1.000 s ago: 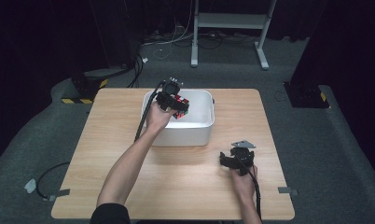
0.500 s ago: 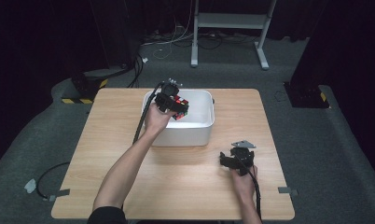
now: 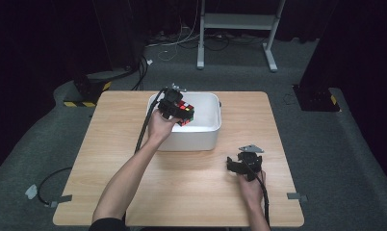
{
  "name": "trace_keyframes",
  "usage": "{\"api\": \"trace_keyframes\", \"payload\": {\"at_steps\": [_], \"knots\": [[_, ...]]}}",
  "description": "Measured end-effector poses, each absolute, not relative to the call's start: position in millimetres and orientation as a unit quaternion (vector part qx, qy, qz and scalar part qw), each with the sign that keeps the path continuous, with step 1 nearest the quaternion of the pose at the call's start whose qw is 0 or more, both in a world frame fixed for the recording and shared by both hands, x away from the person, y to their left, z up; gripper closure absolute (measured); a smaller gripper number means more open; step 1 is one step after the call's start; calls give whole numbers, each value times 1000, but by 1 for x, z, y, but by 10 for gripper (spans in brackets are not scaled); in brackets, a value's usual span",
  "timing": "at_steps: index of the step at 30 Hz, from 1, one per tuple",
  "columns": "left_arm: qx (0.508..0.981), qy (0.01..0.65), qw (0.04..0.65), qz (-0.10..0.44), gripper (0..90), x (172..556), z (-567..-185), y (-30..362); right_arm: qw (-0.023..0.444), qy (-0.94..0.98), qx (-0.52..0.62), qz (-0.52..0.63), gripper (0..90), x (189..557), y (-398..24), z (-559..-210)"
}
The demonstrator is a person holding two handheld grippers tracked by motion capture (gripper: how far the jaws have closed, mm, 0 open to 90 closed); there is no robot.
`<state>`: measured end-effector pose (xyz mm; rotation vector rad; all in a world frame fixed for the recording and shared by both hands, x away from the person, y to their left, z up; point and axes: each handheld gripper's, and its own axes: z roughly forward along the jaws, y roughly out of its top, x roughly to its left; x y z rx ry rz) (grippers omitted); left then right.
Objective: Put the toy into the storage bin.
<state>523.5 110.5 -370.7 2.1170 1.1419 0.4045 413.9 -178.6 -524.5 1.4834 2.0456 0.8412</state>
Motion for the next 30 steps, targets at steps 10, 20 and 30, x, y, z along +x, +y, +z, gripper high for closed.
{"api": "trace_keyframes", "payload": {"at_steps": [10, 20, 30], "knots": [[812, 432, 358, 159, 330, 512, -371, 113, 237, 746, 541, 307, 176, 414, -179, -524], [818, 419, 360, 161, 330, 504, -370, 108, 237, 746, 541, 307, 176, 414, -179, -525], [816, 420, 365, 160, 330, 498, -374, 112, 237, 746, 541, 307, 176, 414, -179, -524]]}}
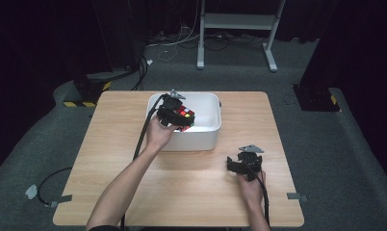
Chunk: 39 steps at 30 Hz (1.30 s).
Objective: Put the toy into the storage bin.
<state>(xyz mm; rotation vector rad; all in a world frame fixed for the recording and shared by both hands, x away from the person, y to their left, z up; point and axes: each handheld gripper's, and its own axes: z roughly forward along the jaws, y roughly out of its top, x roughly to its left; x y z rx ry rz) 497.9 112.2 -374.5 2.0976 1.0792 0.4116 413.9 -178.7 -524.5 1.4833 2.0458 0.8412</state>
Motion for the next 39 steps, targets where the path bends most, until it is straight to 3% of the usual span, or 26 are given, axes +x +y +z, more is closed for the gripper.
{"api": "trace_keyframes", "payload": {"at_steps": [39], "knots": [[807, 419, 376, 178, 330, 483, -375, 131, 237, 746, 541, 307, 176, 414, -179, -524]]}}
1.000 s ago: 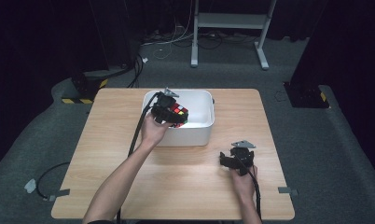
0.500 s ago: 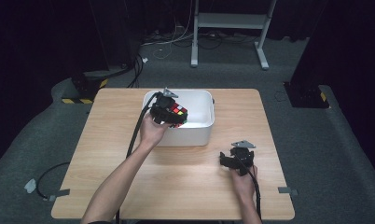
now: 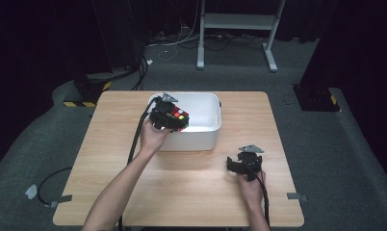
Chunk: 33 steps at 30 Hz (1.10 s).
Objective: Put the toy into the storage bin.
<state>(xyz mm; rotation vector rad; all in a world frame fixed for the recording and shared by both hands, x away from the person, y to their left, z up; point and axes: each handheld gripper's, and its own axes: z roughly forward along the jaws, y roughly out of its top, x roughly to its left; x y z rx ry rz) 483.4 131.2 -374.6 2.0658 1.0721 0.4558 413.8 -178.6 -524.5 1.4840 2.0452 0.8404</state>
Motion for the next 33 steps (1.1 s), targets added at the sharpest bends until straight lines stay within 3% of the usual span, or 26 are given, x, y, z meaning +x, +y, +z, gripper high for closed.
{"api": "trace_keyframes", "payload": {"at_steps": [33], "knots": [[789, 445, 383, 181, 330, 481, -375, 160, 237, 746, 542, 307, 176, 414, -179, -524]]}}
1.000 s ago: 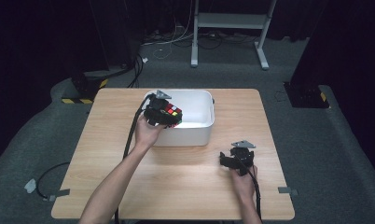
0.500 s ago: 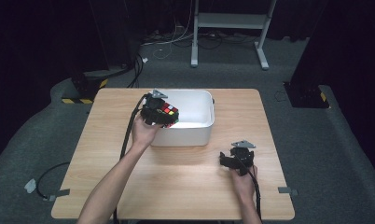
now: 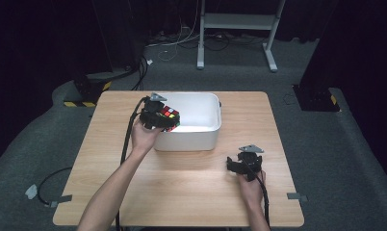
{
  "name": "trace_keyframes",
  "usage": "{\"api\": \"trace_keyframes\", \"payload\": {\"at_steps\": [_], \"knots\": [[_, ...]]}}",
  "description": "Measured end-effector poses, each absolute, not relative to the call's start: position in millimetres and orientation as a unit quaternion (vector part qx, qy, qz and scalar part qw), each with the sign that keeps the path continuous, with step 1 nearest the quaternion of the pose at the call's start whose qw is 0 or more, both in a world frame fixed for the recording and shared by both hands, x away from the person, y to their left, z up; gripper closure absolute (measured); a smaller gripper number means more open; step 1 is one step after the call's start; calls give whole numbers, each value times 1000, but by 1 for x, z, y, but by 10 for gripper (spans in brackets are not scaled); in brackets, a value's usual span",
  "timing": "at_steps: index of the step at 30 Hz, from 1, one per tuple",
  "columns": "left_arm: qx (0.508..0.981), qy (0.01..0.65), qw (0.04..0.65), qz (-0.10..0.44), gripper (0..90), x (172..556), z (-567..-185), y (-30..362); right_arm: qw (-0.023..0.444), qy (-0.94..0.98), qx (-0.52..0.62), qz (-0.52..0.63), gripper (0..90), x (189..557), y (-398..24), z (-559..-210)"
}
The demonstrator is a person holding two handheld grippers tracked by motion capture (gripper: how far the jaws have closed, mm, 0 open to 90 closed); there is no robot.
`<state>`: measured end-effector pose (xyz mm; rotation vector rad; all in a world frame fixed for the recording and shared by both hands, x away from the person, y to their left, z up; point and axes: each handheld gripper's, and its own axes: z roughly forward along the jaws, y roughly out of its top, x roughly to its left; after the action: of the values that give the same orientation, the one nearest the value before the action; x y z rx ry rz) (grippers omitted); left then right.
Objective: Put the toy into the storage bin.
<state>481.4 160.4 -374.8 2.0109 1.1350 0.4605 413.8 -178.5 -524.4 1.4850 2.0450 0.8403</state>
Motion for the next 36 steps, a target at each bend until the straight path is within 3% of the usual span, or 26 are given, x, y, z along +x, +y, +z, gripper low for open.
{"api": "trace_keyframes", "payload": {"at_steps": [36], "knots": [[782, 461, 376, 186, 330, 479, -378, 186, 237, 746, 542, 307, 176, 414, -178, -524]]}}
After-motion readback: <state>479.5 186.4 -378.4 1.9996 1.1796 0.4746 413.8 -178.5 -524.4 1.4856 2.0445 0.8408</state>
